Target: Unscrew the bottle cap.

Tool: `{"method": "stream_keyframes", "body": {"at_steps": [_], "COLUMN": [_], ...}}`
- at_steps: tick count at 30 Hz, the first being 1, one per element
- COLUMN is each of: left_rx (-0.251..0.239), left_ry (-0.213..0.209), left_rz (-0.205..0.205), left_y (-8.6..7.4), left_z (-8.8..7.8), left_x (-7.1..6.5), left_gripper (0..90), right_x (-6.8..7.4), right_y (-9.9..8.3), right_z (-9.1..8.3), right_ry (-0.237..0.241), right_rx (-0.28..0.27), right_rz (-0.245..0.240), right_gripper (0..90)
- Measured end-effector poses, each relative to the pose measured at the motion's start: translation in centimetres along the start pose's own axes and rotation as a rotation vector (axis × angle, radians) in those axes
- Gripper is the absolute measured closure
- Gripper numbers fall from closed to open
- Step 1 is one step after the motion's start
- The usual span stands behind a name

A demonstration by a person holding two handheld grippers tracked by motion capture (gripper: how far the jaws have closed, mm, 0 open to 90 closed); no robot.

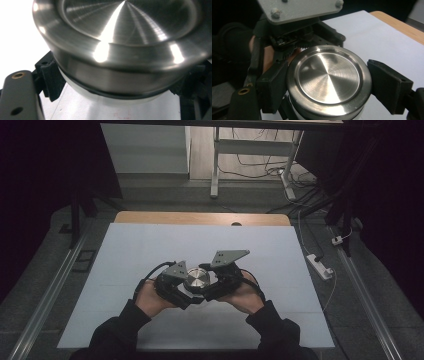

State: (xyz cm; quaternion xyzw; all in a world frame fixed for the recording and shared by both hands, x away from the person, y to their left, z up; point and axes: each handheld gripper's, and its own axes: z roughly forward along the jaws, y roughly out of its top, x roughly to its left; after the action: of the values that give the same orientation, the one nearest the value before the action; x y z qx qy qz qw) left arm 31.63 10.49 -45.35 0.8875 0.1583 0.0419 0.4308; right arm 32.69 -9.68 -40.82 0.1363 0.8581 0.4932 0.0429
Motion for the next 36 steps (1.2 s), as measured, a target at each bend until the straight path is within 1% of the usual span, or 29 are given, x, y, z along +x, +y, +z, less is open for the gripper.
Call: {"method": "stream_keyframes", "body": {"at_steps": [1,2,3,4,5,6,7,8,9,10,11,12,13,14,15,16,17,18,19,21,22,24,25,26,28,30,31,34,36], "left_rx": [0.000,-0.001,-0.001,-0.002,-0.002,-0.002,-0.002,0.000,0.001,0.001,0.003,0.002,-0.001,-0.004,-0.007,-0.009,-0.011,-0.011,-0.017,-0.013,-0.013,0.000,0.012,0.020,0.020,0.019,0.019,0.014,0.015], "left_ry": [0.000,-0.021,-0.021,-0.048,-0.048,-0.076,-0.076,-0.098,-0.102,-0.102,-0.103,-0.101,-0.096,-0.086,-0.073,-0.044,-0.029,-0.029,0.009,0.043,0.043,0.075,0.087,0.102,0.101,0.101,0.099,0.097,0.093], "left_rz": [0.000,0.014,0.014,0.029,0.029,0.052,0.052,0.068,0.071,0.071,0.073,0.065,0.059,0.049,0.035,0.013,0.000,0.000,-0.030,-0.050,-0.050,-0.058,-0.052,-0.050,-0.051,-0.051,-0.048,-0.044,-0.042], "left_y": [0.0,0.0,0.0,0.0,0.0,0.0,0.0,0.0,0.0,0.0,0.0,0.1,0.1,0.1,0.1,0.1,0.0,0.0,0.0,0.0,0.0,0.0,0.0,0.1,0.1,0.2,0.2,0.3,0.3], "left_z": [0.0,0.0,0.0,0.1,0.1,0.1,0.1,0.2,0.2,0.2,0.3,0.3,0.3,0.3,0.3,0.1,0.0,0.0,0.0,0.0,0.0,0.0,0.0,0.2,0.3,0.3,0.3,0.2,0.2], "left_x": [0.0,-0.1,-0.1,-0.2,-0.2,-0.3,-0.3,-0.5,-0.5,-0.5,-0.5,-0.5,-0.5,-0.4,-0.4,-0.2,-0.1,-0.1,0.0,0.0,0.0,0.0,0.0,-0.1,-0.2,-0.2,-0.3,-0.4,-0.4], "left_gripper": [16.1,16.1,16.1,16.1,16.1,16.1,16.1,16.1,16.1,16.1,16.1,16.1,16.1,16.0,16.0,16.1,16.0,16.0,16.1,16.1,16.0,16.1,16.1,16.1,16.0,16.1,16.0,16.1,16.1], "right_x": [0.0,-0.1,-0.1,-0.2,-0.3,-0.4,-0.5,-0.6,-0.6,-0.6,-0.7,-0.7,-0.8,-0.7,-0.7,-0.4,-0.2,0.0,0.3,0.8,1.1,1.6,1.8,2.0,2.2,2.3,2.3,2.3,2.3], "right_y": [0.0,0.0,0.0,-0.1,-0.2,-0.2,-0.3,-0.3,-0.4,-0.4,-0.5,-0.5,-0.5,-0.3,-0.3,0.1,0.2,0.4,0.5,0.7,0.8,0.9,0.9,0.9,0.9,0.9,0.8,0.7,0.7], "right_z": [0.0,-0.2,-0.2,-0.3,-0.4,-0.5,-0.6,-0.7,-0.7,-0.7,-0.8,-0.8,-0.8,-0.9,-0.9,-1.1,-1.2,-1.3,-1.3,-1.1,-0.8,-0.4,-0.2,-0.1,0.2,0.3,0.4,0.5,0.4], "right_ry": [0.000,0.028,0.028,0.066,0.086,0.112,0.135,0.157,0.175,0.175,0.185,0.190,0.186,0.140,0.140,0.091,0.063,0.030,-0.002,-0.062,-0.084,-0.141,-0.163,-0.175,-0.207,-0.215,-0.228,-0.234,-0.227], "right_rx": [0.000,0.006,0.006,0.009,0.010,0.011,0.012,0.014,0.010,0.010,0.011,0.013,0.018,0.022,0.022,0.023,0.023,0.025,0.030,0.033,0.032,0.036,0.033,0.030,0.024,0.024,0.031,0.024,0.025], "right_rz": [0.000,-0.018,-0.018,-0.033,-0.040,-0.050,-0.065,-0.075,-0.081,-0.081,-0.087,-0.087,-0.077,-0.060,-0.060,-0.035,-0.028,-0.023,-0.013,-0.005,-0.007,-0.001,-0.002,0.002,0.010,0.012,0.007,0.004,0.004], "right_gripper": [20.0,20.0,20.0,19.9,20.0,20.0,19.9,19.9,19.9,19.9,19.8,19.7,19.5,13.3,13.3,7.4,6.5,5.9,6.0,6.2,6.7,7.6,8.8,10.0,11.7,12.7,13.8,17.7,17.9]}}
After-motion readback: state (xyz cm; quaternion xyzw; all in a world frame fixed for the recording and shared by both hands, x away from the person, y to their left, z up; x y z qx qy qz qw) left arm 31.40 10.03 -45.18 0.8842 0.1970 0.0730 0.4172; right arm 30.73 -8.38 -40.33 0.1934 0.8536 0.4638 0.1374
